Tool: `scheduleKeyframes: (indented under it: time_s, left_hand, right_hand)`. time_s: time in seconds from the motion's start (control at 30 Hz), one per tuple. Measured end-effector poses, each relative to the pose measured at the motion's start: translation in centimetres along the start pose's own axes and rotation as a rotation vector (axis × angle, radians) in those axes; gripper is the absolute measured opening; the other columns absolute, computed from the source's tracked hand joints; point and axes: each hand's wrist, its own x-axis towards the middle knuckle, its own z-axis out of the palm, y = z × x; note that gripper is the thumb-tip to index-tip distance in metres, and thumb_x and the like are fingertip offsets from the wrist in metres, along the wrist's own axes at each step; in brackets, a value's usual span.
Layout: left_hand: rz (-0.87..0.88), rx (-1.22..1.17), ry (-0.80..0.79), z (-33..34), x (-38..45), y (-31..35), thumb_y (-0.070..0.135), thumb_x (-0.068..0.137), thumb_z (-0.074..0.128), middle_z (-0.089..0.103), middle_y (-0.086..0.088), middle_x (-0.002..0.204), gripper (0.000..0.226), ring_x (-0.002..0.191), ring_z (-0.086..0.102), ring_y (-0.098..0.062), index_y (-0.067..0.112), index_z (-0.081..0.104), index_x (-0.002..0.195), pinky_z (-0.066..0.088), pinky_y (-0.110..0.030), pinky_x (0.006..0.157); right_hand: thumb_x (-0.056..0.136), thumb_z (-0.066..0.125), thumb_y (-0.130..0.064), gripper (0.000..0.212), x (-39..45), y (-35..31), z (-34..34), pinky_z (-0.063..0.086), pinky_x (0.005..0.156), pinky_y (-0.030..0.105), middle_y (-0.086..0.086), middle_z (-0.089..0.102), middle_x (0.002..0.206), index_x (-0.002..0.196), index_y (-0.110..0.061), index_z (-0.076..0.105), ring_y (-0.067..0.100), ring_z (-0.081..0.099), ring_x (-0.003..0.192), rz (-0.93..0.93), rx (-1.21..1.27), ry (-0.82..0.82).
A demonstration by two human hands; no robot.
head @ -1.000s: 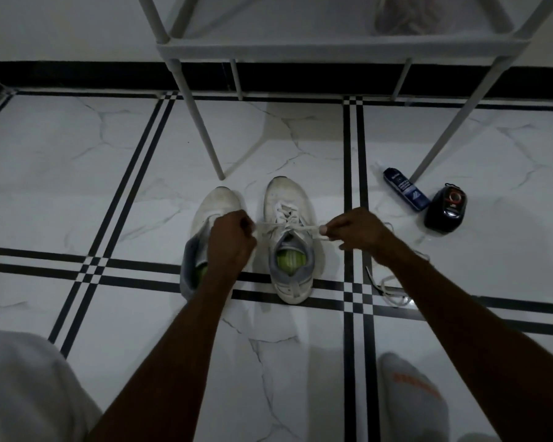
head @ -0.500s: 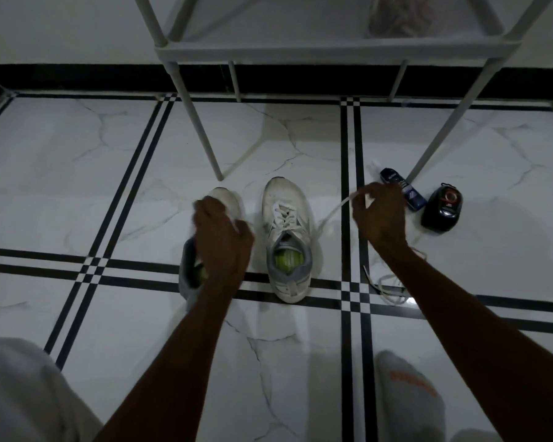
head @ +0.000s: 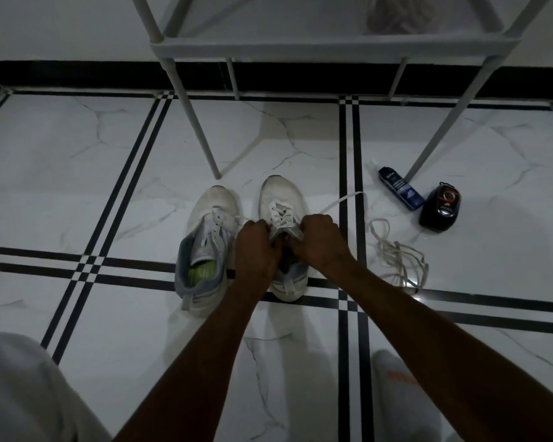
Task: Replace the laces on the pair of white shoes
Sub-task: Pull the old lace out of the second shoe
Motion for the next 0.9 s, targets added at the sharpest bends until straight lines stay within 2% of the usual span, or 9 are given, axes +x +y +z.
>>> scheduleKeyframes:
  time_s: [0.1, 0.17, 0.3, 0.37, 0.47, 0.53, 0.67, 0.8, 0.9]
  left_hand:
    - [0.039, -0.039, 0.002, -0.1, 0.4, -1.0, 0.015, 0.093, 0.059, 0.071, -0.014, 0.087, 0.016, 0.08, 0.066, -0.029, 0.005, 0.071, 0.089, 0.045, -0.03, 0.069]
    - [0.015, -0.105, 0.021, -0.4, 0.8, -1.6, 0.014, 0.095, 0.057, 0.073, -0.016, 0.085, 0.02, 0.078, 0.068, -0.029, 0.002, 0.073, 0.09, 0.048, -0.032, 0.07]
    - [-0.105, -0.339, -0.024, -0.6, 0.8, -2.3, 0.023, 0.09, 0.063, 0.076, -0.011, 0.086, 0.022, 0.084, 0.072, -0.026, 0.006, 0.077, 0.092, 0.055, -0.034, 0.075]
    - [-0.081, -0.372, -0.01, -0.6, 0.5, -2.4, 0.025, 0.091, 0.064, 0.077, -0.004, 0.089, 0.02, 0.085, 0.072, -0.019, 0.012, 0.078, 0.097, 0.058, -0.034, 0.079]
    - [-0.093, -0.463, 0.011, -0.9, 0.5, -2.1, 0.018, 0.086, 0.08, 0.075, 0.001, 0.083, 0.012, 0.076, 0.07, -0.002, 0.01, 0.078, 0.095, 0.059, -0.026, 0.073]
    - [-0.154, -0.533, -0.01, -1.2, 1.1, -1.8, 0.023, 0.077, 0.088, 0.075, 0.005, 0.081, 0.02, 0.074, 0.071, 0.001, 0.012, 0.078, 0.091, 0.056, -0.016, 0.069]
    - [-0.144, -0.628, -0.057, -2.1, 2.1, -1.5, 0.039, 0.078, 0.085, 0.077, -0.001, 0.082, 0.03, 0.081, 0.074, -0.014, 0.012, 0.076, 0.087, 0.059, -0.031, 0.078]
    - [-0.401, -0.714, -0.24, -3.4, 3.2, 0.7, 0.049, 0.093, 0.067, 0.071, 0.002, 0.085, 0.033, 0.084, 0.066, -0.013, 0.016, 0.073, 0.093, 0.047, -0.026, 0.07]
    - [-0.585, -1.082, -0.19, -5.8, 4.2, -0.2, 0.054, 0.097, 0.057, 0.053, 0.003, 0.068, 0.041, 0.062, 0.045, -0.012, 0.018, 0.062, 0.077, 0.034, -0.025, 0.057]
  right_hand:
    - [0.091, 0.064, -0.025, 0.024, 0.3, 1.2, -0.4, 0.039, 0.05, 0.021, 0.007, 0.063, 0.068, 0.076, -0.006, 0.066, 0.014, 0.056, 0.054, -0.058, 0.017, -0.002]
    - [0.091, 0.064, -0.019, 0.025, 0.7, 2.2, -0.9, 0.047, 0.053, 0.027, 0.01, 0.066, 0.065, 0.068, -0.008, 0.066, 0.019, 0.062, 0.055, -0.069, 0.137, -0.018]
    - [0.089, 0.067, 0.001, 0.009, 0.8, 3.0, -1.8, 0.063, 0.069, 0.039, 0.014, 0.07, 0.08, 0.087, -0.006, 0.073, 0.026, 0.071, 0.077, 0.216, 0.733, -0.194]
    - [0.087, 0.068, 0.002, 0.012, 1.2, 3.0, -1.9, 0.063, 0.07, 0.04, 0.012, 0.07, 0.086, 0.095, -0.007, 0.072, 0.024, 0.071, 0.081, 0.163, 0.689, -0.205]
    - [0.082, 0.074, -0.004, 0.03, 1.4, 2.4, -1.9, 0.063, 0.071, 0.037, 0.006, 0.072, 0.099, 0.112, -0.012, 0.071, 0.017, 0.07, 0.092, 0.03, 0.516, -0.187]
    - [0.08, 0.08, -0.016, 0.029, 1.3, 2.0, -1.6, 0.06, 0.075, 0.032, -0.001, 0.073, 0.1, 0.108, -0.018, 0.074, 0.01, 0.069, 0.096, 0.026, 0.499, -0.149]
    - [0.083, 0.08, -0.022, 0.011, 0.9, 0.5, -1.8, 0.049, 0.066, 0.02, -0.005, 0.073, 0.088, 0.092, -0.017, 0.076, 0.004, 0.066, 0.082, 0.073, 0.667, -0.105]
    - [0.093, 0.067, -0.029, 0.02, 1.1, -1.2, -3.7, 0.046, 0.074, 0.024, 0.008, 0.071, 0.098, 0.099, -0.011, 0.072, 0.012, 0.061, 0.089, 0.186, 0.797, -0.372]
    - [0.088, 0.066, -0.048, 0.031, 1.5, -1.0, -6.0, 0.042, 0.076, 0.03, 0.002, 0.062, 0.087, 0.084, -0.017, 0.065, 0.015, 0.053, 0.079, 0.287, 1.187, -0.498]
